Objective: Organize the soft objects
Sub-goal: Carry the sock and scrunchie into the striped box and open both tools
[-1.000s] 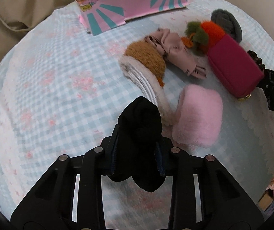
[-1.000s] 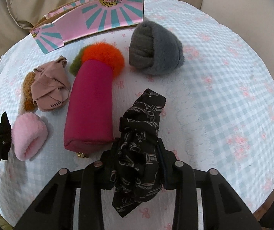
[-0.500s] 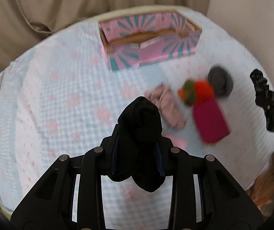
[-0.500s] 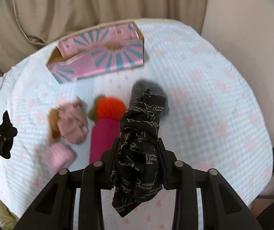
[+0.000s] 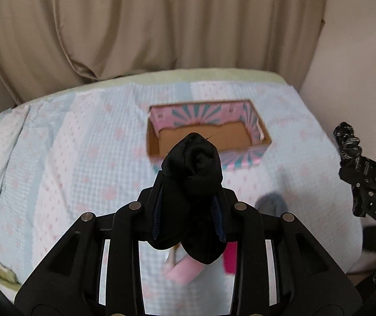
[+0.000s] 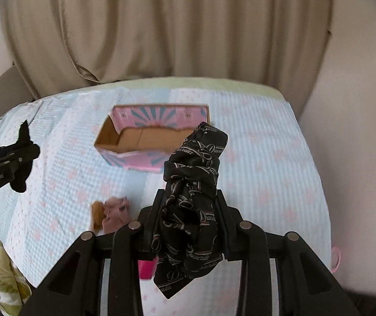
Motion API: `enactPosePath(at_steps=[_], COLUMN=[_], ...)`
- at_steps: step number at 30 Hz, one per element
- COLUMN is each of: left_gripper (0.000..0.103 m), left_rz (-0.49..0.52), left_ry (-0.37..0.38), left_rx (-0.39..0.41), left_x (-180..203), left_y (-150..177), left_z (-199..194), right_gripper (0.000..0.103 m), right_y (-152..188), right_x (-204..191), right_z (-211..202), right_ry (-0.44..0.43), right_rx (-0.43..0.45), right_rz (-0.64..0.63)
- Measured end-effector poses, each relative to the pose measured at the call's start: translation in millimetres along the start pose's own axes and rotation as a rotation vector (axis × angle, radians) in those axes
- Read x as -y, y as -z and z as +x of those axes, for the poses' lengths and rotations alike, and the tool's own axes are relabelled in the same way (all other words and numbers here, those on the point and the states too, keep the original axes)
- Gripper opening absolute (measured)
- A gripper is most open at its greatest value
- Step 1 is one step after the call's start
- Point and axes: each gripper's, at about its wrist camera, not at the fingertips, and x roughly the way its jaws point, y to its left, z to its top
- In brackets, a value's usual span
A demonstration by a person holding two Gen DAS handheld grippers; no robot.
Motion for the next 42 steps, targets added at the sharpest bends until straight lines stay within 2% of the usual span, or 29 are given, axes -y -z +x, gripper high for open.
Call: enactPosePath(at_steps=[5,9,13,18,22,25,29,30,32,33,34,35,36,42], left_gripper=[0.028,0.028,0.028,0.028,0.028,0.028,0.028,0.031,0.064,0.102,0.103,0.103,0.103,0.103], left_rz=[-0.03,-0.039,-0.058,-0.137,-0.167,-0.14,-0.112,-0.106,-0.086,-0.067,-0.047,-0.035,-0.031,-0.052], left_ry=[0.016,0.036,0.052,0.077,0.061,0.056,0.074,0.083,0.087,0.08,0.073,0.078,0.084,0.085], left_rx=[-0.005,-0.033,-0.137,-0.243,-0.36,-0.414,-0.469,-0.488,-0.512,-0.514,-0.509,-0.506,-0.506,-0.512], left_x=[10,6,-7,-29,-35,-28,-18,-16,-14,-11,-8,-6,-7,-12], left_y=[-51,-89,-118,-130,-131,-131,-124,-121,-118,-117,-117,-117,-117,-117], left_z=[29,71,138,218,291,332,367,376,385,388,388,388,388,380], right_gripper=[0.032,0.032,0.032,0.032,0.032,0.032,0.032,0.032,0.032,0.034,0.054,0.094,0.103,0.103], right_y=[-53,-86,-115,-134,-139,-136,-129,-127,-121,-119,-117,-114,-112,-107], right_x=[7,3,-5,-17,-23,-32,-34,-33,-33,-34,-35,-37,-37,-41], right_z=[27,60,111,191,252,289,324,328,336,338,340,340,342,334], right_ry=[-0.04,-0.089,-0.127,-0.176,-0.211,-0.228,-0.236,-0.237,-0.238,-0.234,-0.233,-0.229,-0.226,-0.252], right_rx=[-0.033,-0.059,-0.132,-0.253,-0.329,-0.372,-0.419,-0.426,-0.432,-0.422,-0.411,-0.408,-0.406,-0.396], right_rz=[-0.044,-0.06,-0.063,-0.069,-0.059,-0.084,-0.132,-0.139,-0.157,-0.169,-0.189,-0.205,-0.217,-0.253])
